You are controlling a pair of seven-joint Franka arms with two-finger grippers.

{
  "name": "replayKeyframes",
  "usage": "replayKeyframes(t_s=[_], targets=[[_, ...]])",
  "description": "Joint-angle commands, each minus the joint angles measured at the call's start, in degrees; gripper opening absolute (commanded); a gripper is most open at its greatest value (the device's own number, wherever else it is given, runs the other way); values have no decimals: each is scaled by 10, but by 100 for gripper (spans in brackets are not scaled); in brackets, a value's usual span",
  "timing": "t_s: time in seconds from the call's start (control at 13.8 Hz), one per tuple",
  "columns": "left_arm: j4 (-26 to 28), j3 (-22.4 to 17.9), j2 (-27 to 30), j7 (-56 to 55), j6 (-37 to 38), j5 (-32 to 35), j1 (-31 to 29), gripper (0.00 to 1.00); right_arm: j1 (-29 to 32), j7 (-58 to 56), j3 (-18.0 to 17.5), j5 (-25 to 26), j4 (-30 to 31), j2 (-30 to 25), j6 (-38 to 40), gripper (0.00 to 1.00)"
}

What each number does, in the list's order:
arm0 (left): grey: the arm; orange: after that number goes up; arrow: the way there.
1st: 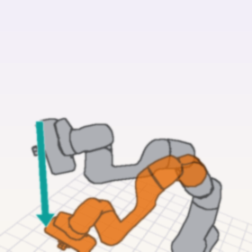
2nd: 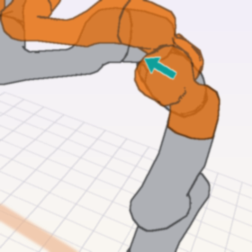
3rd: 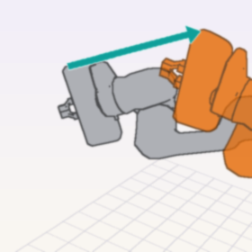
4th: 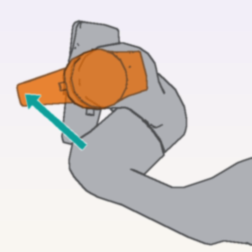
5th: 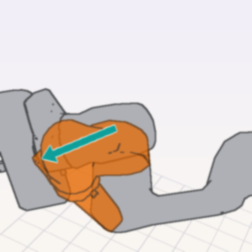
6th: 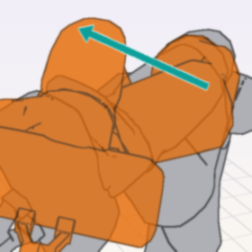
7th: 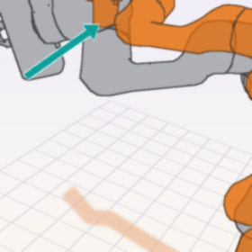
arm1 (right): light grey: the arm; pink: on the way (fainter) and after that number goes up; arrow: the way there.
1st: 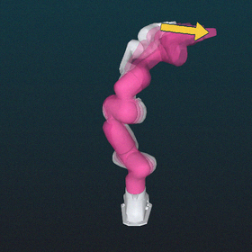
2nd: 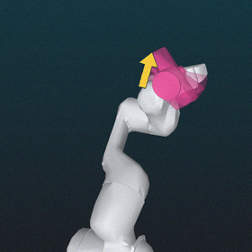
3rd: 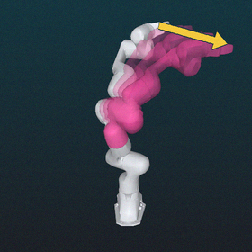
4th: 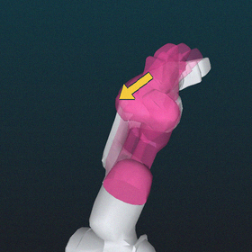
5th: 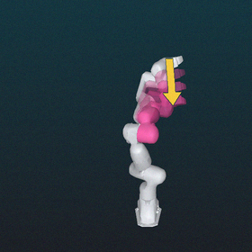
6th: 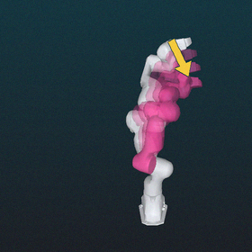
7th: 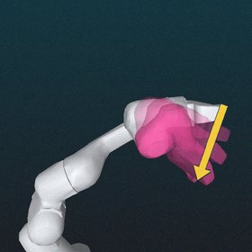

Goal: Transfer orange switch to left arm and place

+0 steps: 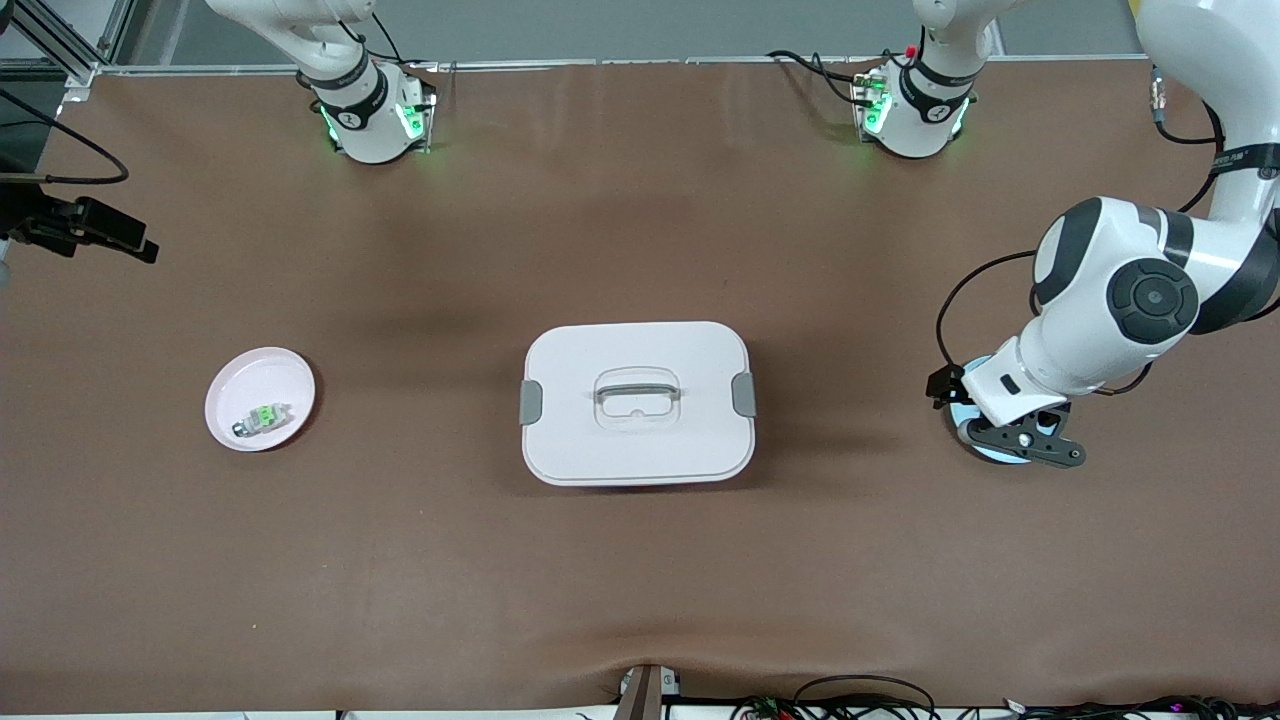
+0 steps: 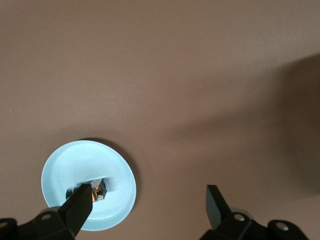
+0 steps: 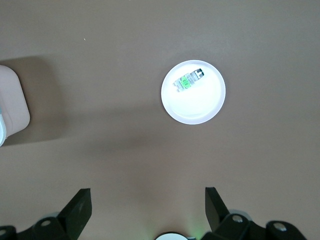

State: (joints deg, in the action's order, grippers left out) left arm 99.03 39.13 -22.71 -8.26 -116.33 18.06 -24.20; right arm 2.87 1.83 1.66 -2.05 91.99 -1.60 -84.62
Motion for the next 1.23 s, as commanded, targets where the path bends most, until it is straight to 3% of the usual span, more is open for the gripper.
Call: replayKeyframes(t_s=[0.0, 0.36, 0.65, 0.73, 1.02, 1.16], targets=[[-42, 14, 0, -64, 52, -8, -3, 100, 5, -5, -5, 7, -16, 7, 9, 100], [-111, 20, 0, -94, 142, -8, -1, 100, 5, -5, -5, 7, -16, 7, 9, 100], [-124, 8, 6, -84, 157, -15, -1, 100, 5, -5, -5, 7, -16, 7, 8, 100], [-122, -11, 15, -83, 157, -15, 11, 100, 5, -5, -5, 7, -16, 7, 8, 100], [-122, -169, 64, -76, 176, -18, 139, 100, 5, -5, -5, 7, -16, 7, 8, 100], [-123, -221, 85, -76, 187, -55, 180, 100, 4, -5, -5, 7, -16, 7, 8, 100]])
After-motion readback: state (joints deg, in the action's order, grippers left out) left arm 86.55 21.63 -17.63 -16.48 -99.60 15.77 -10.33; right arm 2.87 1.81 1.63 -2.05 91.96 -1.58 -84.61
